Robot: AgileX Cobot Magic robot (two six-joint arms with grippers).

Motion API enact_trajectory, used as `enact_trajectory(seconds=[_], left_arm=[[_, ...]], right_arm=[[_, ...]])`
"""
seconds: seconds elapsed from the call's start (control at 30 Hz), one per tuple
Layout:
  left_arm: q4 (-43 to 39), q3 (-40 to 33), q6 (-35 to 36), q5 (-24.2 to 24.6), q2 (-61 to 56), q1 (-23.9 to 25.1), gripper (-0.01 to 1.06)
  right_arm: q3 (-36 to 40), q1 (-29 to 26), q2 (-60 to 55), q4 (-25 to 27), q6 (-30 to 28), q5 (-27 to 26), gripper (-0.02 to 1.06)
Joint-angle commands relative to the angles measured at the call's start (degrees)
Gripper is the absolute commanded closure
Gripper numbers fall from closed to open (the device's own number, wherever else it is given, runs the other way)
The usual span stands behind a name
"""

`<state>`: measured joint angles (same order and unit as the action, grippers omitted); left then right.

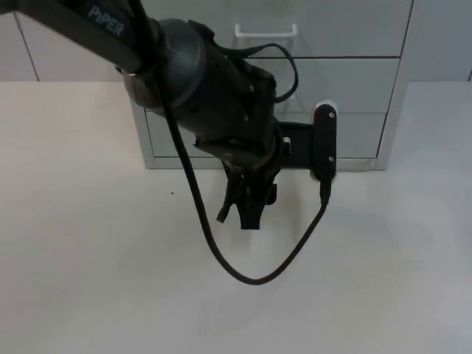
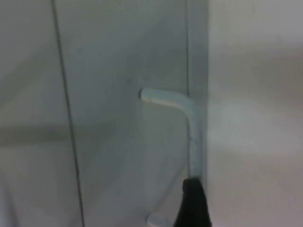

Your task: Open the drawer with the left hand, place the block into the drawer with the right hand, then close the drawer with the left hand.

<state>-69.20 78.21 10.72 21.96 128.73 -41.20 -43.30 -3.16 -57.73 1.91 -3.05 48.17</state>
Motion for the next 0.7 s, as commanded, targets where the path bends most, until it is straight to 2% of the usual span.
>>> enact_trajectory(seconds=[0.0, 0.23, 0.3, 0.43, 0.67], left_arm=[[-1.31, 0.44, 2.04, -1.96, -0.05, 0.33, 0.45], [-6.68, 0.44, 4.41, -4.90, 0.39, 0.58, 0.46], [-10.31, 1.26, 8.14, -3.64, 1.35, 0.58, 0.46], [-11.42, 3.68, 9.10, -0.15, 3.45, 0.61, 0.46], [-11.78, 4.45, 9.20, 0.25, 5.26, 1.27, 0.46]], right_arm=[[-0.49, -0.27, 0.32, 0.02, 0.05, 0.14, -0.01], [-0.49, -0.27, 0.32, 0.02, 0.05, 0.14, -0.01], [-0.49, -0.27, 0.32, 0.02, 0.05, 0.01, -0.01], [-0.49, -0.27, 0.32, 0.02, 0.05, 0.01, -0.01], [-0.49, -0.27, 0.32, 0.02, 0.26, 0.04, -0.01]])
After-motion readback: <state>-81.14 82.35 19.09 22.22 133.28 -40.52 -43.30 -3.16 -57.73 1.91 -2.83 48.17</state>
